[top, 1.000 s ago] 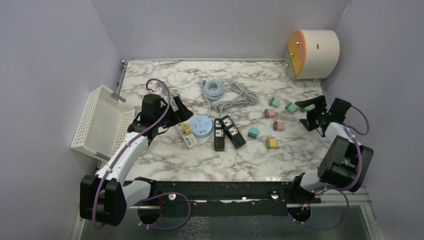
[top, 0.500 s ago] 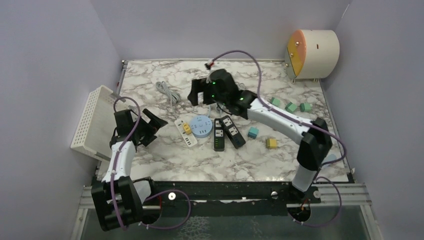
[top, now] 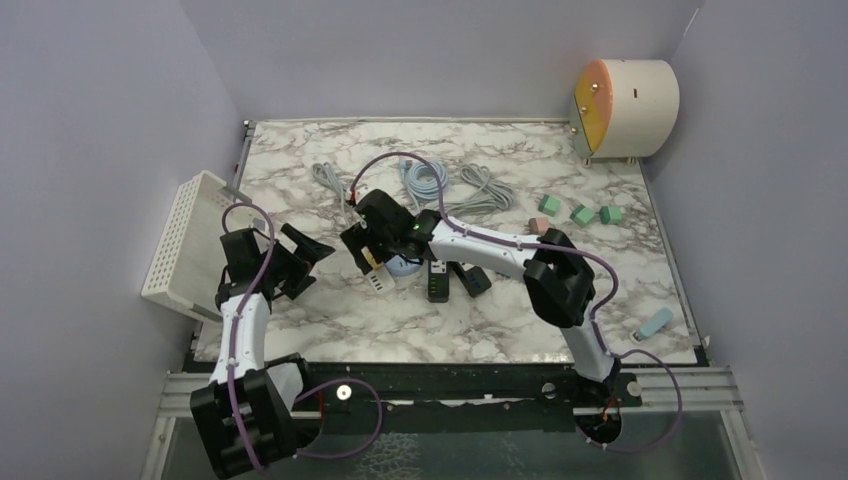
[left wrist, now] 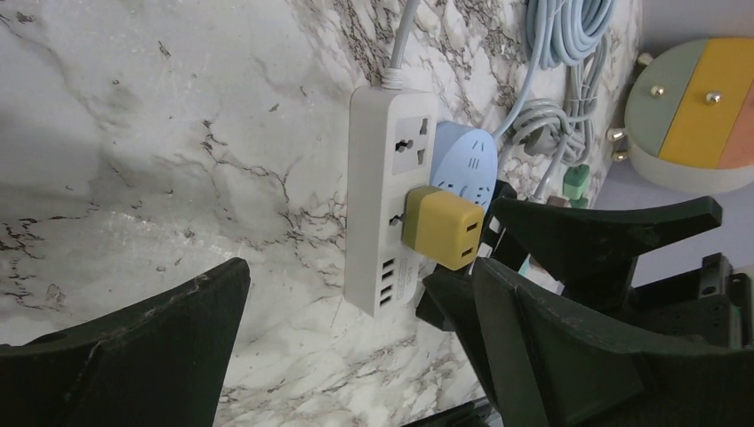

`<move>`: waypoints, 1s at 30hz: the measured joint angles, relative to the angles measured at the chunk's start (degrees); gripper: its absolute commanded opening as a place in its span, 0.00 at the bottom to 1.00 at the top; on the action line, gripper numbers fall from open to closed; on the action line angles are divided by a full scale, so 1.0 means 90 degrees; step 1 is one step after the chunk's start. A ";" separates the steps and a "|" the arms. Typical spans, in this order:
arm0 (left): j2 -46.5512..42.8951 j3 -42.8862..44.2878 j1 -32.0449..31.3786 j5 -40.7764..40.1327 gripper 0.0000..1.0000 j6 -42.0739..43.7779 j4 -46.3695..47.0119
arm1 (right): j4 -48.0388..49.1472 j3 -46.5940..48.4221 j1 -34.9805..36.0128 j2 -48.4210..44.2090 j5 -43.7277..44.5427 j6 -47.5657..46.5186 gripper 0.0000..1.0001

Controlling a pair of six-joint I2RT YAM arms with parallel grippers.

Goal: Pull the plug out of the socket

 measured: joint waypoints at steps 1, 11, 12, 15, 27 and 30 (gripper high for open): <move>0.0000 0.0000 0.0039 0.0027 0.99 0.0005 -0.0027 | 0.0000 0.0000 0.0036 0.0027 -0.0019 -0.0005 0.87; -0.0070 -0.0063 0.0126 0.0223 0.99 0.0075 -0.0039 | 0.0007 0.0041 0.0092 0.0542 -0.0112 0.0015 0.06; -0.0097 -0.0075 0.0126 0.0265 0.99 0.0100 -0.0041 | -0.0002 0.0087 0.0083 0.0559 -0.0114 0.0019 0.02; -0.0160 -0.0075 0.0109 0.0372 0.99 0.0153 -0.0039 | 0.0007 0.0131 0.0070 0.0585 -0.0112 0.0121 0.01; -0.0374 -0.0117 -0.1797 0.0294 0.99 0.0168 0.0216 | 0.0299 -0.0049 -0.0529 0.0393 -0.1333 0.1015 0.01; -0.0381 -0.0308 -0.2028 0.0148 0.99 0.0000 0.0403 | 0.0347 -0.0117 -0.0765 0.0182 -0.1605 0.1343 0.01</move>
